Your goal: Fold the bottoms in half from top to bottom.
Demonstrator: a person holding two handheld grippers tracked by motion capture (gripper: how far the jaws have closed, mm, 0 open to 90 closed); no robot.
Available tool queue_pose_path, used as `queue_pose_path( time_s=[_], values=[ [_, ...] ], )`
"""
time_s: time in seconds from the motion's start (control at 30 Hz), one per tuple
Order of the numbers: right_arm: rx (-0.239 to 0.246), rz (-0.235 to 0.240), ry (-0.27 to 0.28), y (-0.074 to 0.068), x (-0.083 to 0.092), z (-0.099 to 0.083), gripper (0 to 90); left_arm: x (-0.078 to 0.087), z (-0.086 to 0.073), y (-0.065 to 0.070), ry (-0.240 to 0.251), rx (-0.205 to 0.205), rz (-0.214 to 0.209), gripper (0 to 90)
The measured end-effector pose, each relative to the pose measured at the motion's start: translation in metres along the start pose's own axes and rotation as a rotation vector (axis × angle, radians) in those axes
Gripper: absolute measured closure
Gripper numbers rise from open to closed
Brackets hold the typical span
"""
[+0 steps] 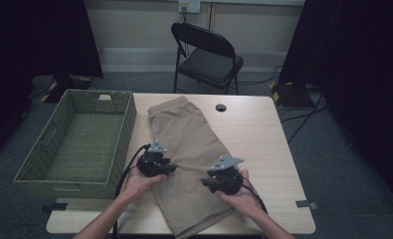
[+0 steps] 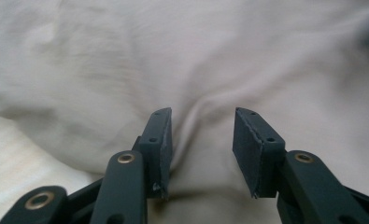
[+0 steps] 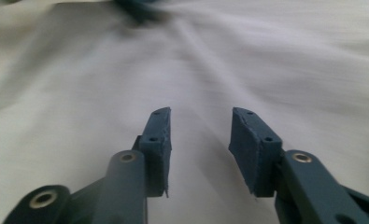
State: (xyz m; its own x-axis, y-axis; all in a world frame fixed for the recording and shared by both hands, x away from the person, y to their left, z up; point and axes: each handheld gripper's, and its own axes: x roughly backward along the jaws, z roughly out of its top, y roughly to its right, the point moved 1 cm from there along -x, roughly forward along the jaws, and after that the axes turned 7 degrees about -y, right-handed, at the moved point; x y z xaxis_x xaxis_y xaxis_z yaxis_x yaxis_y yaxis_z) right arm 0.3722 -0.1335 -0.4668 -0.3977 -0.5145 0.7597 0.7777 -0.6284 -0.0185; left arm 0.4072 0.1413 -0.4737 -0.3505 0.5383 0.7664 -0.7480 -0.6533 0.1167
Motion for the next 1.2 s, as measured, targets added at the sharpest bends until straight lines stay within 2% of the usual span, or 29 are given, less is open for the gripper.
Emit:
queue_pose_path(
  time_s=[0.07,0.13,0.17,0.27,0.3,0.43,0.57,0.63,0.67,0.77,0.87,0.97,1.0,1.03,1.07,1.1,1.2],
  values=[
    [-0.007,-0.029,0.0,0.02,0.008,-0.008,65.3,0.002,-0.006,0.004,-0.021,-0.005,-0.019,59.3],
    [-0.025,-0.075,-0.029,0.038,0.01,-0.017,66.1,-0.001,-0.014,0.004,-0.043,0.007,-0.038,60.7],
    [-0.051,-0.104,-0.056,0.054,0.011,-0.03,67.3,-0.004,-0.018,0.004,-0.061,0.0,-0.004,60.8],
    [-0.069,-0.104,-0.083,0.061,0.009,-0.039,67.2,-0.007,-0.019,0.001,-0.075,0.011,0.002,56.6],
    [-0.063,-0.109,-0.097,0.062,0.008,-0.043,67.1,-0.008,-0.019,0.0,-0.06,0.024,0.001,55.7],
    [-0.043,-0.109,-0.118,0.056,0.006,-0.047,66.1,-0.012,-0.018,0.001,-0.054,0.012,0.007,51.9],
    [-0.046,-0.072,-0.122,0.048,0.012,-0.054,65.8,-0.013,-0.018,0.0,-0.046,0.012,0.015,50.3],
    [-0.025,-0.049,-0.123,0.035,0.018,-0.062,65.8,-0.013,-0.017,0.0,-0.047,0.02,0.017,50.5],
    [-0.025,-0.049,-0.123,0.035,0.018,-0.062,65.8,-0.014,-0.017,0.0,-0.044,0.026,0.017,50.5],
    [0.01,-0.014,-0.135,0.016,0.027,-0.071,65.7,-0.016,-0.016,0.001,-0.043,0.01,0.02,50.1],
    [0.023,0.008,-0.147,0.008,0.031,-0.073,65.5,-0.017,-0.015,0.001,-0.041,0.002,0.017,49.9],
    [0.03,0.016,-0.153,0.001,0.032,-0.074,61.5,-0.019,-0.014,0.001,-0.034,0.004,0.024,49.8],
    [0.014,0.012,-0.115,0.003,0.033,-0.068,60.7,-0.02,-0.014,0.0,-0.029,0.007,0.024,49.8],
    [0.014,0.012,-0.115,0.003,0.033,-0.068,60.7,-0.021,-0.013,0.0,-0.028,0.007,0.027,49.8],
    [-0.024,-0.006,-0.052,0.011,0.033,-0.057,59.7,-0.022,-0.012,-0.001,-0.03,0.007,0.026,49.9],
    [-0.024,-0.006,-0.052,0.011,0.033,-0.057,59.7,-0.022,-0.012,-0.001,-0.03,0.008,0.027,49.9],
    [-0.053,-0.035,0.037,0.028,0.027,-0.033,58.1,-0.022,-0.012,-0.001,-0.027,0.005,0.025,49.8]
  ],
)
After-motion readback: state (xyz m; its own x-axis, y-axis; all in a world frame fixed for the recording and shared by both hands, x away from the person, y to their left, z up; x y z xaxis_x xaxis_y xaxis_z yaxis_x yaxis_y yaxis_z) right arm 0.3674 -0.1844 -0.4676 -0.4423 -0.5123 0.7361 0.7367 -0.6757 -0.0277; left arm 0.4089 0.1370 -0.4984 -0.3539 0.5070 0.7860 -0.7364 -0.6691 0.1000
